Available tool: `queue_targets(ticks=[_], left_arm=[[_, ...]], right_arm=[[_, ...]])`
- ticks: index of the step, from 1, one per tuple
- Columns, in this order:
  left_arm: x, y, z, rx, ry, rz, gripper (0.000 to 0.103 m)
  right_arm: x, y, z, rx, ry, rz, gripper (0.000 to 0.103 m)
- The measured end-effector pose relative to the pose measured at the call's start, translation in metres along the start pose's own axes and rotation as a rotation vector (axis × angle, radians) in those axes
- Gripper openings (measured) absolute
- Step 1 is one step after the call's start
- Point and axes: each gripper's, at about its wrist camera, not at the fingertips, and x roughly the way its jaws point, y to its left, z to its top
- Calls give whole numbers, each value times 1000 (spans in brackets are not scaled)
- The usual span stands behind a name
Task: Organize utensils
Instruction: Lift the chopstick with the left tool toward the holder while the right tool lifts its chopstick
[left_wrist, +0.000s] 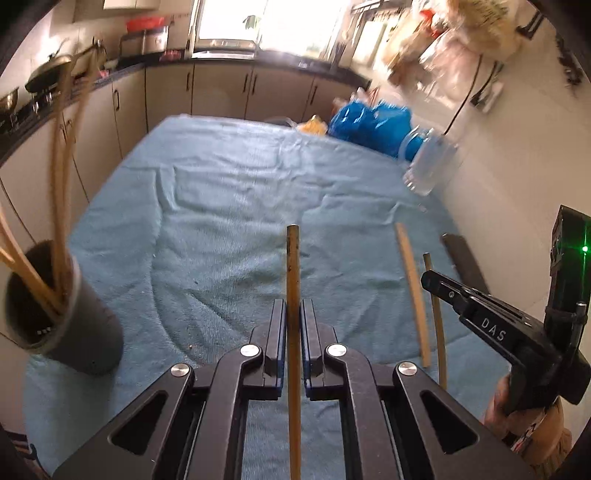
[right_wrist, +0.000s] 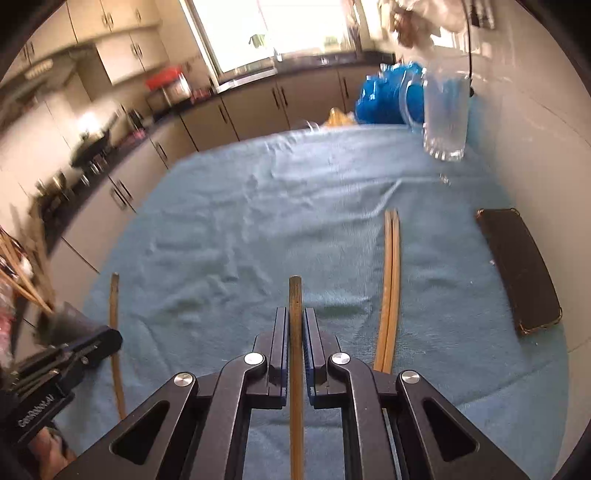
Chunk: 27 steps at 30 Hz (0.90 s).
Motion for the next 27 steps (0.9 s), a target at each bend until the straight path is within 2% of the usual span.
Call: queue_targets(ticks=[4,11,22,27], left_arm=[[-29,-6,-3,27,-65,-6,7],[-73,-15,-15,63,-162,-7,7],[-134,4,-28,-25,-266,-39,7],[-158,14,-28,-48,-313,-39,7]], right_arm=[[-30,4,-4,0,-63,56,8],[-68,18,-18,-39,-144,87,8],[-112,33,-19,-56,-308,157,8],[-124,33,-11,12,-359,293,8]])
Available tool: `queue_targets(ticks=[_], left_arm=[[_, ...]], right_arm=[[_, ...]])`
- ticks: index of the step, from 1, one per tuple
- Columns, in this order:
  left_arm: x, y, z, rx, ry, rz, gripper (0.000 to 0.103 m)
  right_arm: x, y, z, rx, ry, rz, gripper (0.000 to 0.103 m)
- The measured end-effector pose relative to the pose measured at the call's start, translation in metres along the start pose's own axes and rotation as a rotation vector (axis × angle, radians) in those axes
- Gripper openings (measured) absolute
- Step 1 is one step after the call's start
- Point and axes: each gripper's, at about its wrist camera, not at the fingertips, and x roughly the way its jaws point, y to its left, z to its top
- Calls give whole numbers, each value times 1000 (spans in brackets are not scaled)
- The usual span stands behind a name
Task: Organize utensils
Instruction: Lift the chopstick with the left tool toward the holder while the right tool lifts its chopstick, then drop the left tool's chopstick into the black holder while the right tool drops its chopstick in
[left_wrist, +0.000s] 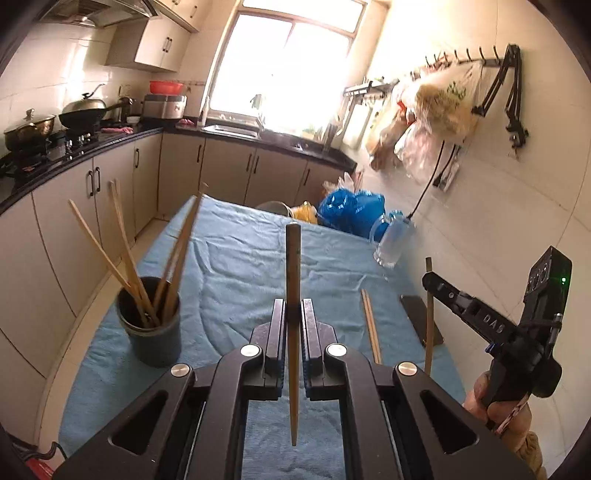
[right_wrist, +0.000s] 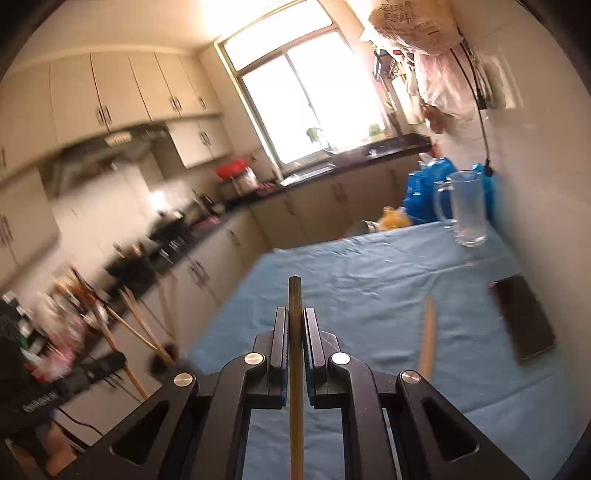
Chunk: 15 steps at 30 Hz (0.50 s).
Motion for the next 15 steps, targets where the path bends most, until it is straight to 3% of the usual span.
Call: queue_targets(ticks=[3,15], left_arm=[[-14,7,6,-12,-22,-1,7],[-56,56,40,-79,-112,36,7]], right_arm=[[0,4,10,46,-23,64,8],[45,51,27,11,-37,137,8]])
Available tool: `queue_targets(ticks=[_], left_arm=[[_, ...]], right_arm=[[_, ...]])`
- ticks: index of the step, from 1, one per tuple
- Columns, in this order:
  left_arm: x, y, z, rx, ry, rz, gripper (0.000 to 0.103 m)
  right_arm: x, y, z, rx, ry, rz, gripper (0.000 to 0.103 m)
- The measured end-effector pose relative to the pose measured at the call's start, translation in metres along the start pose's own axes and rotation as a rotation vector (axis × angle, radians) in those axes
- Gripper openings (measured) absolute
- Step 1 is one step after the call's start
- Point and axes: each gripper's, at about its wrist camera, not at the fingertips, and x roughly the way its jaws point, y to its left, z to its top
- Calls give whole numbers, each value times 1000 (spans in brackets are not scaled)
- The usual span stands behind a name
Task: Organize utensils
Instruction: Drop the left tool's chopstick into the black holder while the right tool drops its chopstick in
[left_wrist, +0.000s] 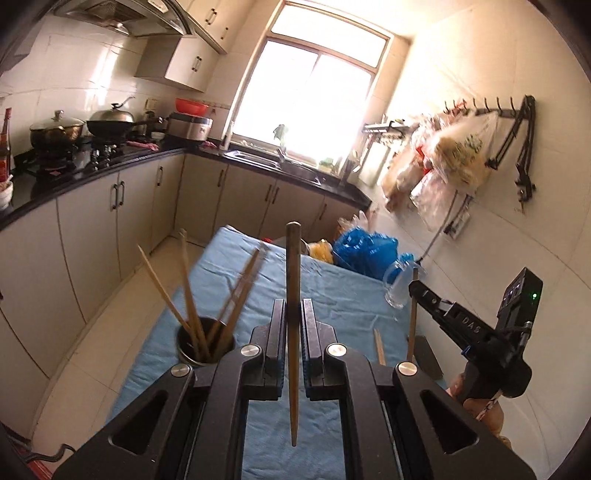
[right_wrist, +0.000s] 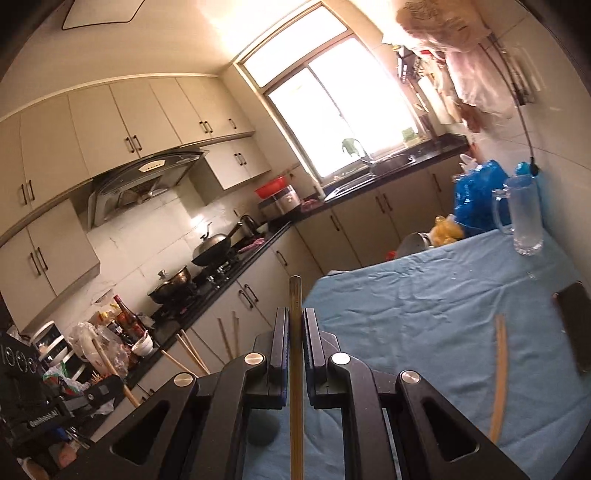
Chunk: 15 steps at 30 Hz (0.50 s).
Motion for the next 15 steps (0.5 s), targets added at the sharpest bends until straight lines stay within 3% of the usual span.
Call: queue_targets(ticks=[9,15], left_arm=[[-2,30,43,43,-77,112,7],[18,48,64,47,-94,155,7]], right_arm=[[68,51,15,-39,6,78,8],[122,89,21,-33,-18,181,8]])
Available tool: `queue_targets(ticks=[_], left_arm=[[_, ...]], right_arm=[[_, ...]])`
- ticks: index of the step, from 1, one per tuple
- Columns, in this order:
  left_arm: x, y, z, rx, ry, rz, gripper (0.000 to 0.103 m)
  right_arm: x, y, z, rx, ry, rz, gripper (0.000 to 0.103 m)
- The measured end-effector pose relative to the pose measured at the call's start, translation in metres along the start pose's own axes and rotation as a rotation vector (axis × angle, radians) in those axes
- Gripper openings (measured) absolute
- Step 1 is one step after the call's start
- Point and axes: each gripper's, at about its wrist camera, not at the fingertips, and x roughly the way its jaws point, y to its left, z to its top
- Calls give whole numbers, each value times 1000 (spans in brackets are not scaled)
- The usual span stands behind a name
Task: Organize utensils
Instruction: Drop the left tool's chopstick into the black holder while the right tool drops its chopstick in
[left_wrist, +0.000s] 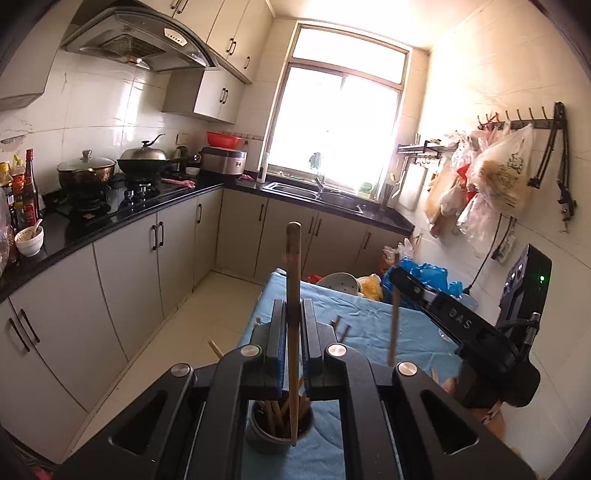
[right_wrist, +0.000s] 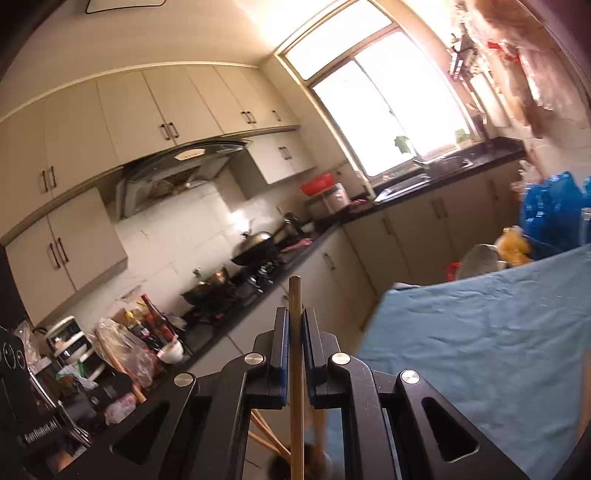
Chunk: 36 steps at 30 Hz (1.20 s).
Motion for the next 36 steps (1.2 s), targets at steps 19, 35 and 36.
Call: queue_targets(ticks=[19,35,36], left_arm=[[80,25,-18,-38,113,2,7],[57,24,-26,-60,94,22,7],[55,24,-26,-61,94,26,7]], right_arm=[[76,21,-43,-179,-78,-90,8],[54,25,-46,-208,-74,-95,25],[52,26,-46,-209,-78,-95,30]])
